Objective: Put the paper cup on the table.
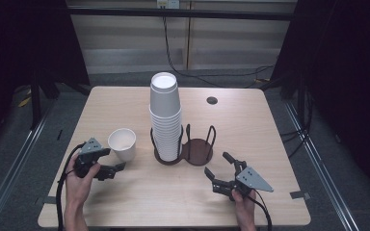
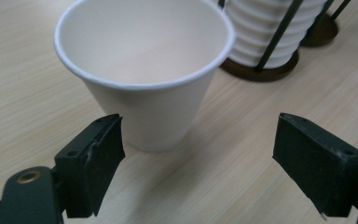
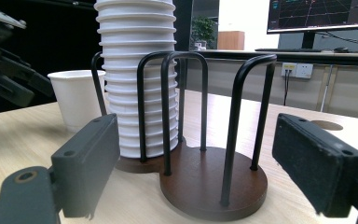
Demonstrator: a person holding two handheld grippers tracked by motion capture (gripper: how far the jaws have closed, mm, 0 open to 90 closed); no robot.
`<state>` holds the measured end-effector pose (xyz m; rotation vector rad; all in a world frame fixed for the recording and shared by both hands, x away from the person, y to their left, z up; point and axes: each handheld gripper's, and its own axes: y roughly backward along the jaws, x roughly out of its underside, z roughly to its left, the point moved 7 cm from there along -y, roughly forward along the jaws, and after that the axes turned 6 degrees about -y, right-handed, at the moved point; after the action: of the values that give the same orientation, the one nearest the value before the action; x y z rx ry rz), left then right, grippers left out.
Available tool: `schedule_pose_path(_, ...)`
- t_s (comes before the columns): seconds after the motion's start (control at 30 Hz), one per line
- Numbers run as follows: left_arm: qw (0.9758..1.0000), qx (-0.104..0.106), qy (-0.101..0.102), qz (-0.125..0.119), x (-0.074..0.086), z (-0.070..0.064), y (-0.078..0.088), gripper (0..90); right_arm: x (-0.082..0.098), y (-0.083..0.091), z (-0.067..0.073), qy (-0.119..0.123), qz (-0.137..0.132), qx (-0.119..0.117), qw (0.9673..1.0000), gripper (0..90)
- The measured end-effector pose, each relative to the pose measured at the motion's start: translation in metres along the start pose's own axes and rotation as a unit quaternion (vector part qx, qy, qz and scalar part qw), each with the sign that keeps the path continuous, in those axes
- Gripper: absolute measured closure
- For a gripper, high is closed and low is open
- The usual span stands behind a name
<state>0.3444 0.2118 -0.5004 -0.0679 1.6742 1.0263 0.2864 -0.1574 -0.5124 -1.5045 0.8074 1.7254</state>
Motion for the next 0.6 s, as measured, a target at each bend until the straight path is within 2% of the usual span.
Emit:
schedule_pose_path(0.17,0.9988,0.002,0.0,-0.049,0.001,-0.012,0.005,15.9,0.0,0.0,0.0,0.0,0.0,0.0,1.0,14.5)
schedule_pose_path(0.23,0.9969,-0.012,-0.008,-0.077,-0.001,-0.018,0.008,15.8,0.0,0.0,0.0,0.0,0.0,0.0,1.0,14.5)
schedule_pose_path(0.27,0.9964,-0.015,-0.016,-0.082,-0.001,-0.02,0.009,15.8,0.0,0.0,0.0,0.0,0.0,0.0,1.0,14.5)
schedule_pose_path(0.33,0.9951,-0.009,-0.016,-0.097,-0.003,-0.028,0.01,15.7,0.0,0.0,0.0,0.0,0.0,0.0,1.0,14.5)
schedule_pose_path(0.37,0.9935,-0.001,-0.021,-0.112,-0.006,-0.032,0.01,15.7,0.0,0.0,0.0,0.0,0.0,0.0,1.0,14.5)
schedule_pose_path(0.43,0.9919,0.003,-0.024,-0.124,-0.009,-0.037,0.01,15.7,0.0,0.0,0.0,0.0,0.0,0.0,1.0,14.5)
schedule_pose_path(0.5,0.9887,-0.006,-0.014,-0.149,-0.01,-0.041,0.01,15.5,0.0,0.0,0.0,0.0,0.0,0.0,1.0,14.5)
schedule_pose_path(0.6,0.9871,-0.004,-0.014,-0.159,-0.009,-0.048,0.008,15.5,0.0,0.0,0.0,0.0,0.0,0.0,1.0,14.4)
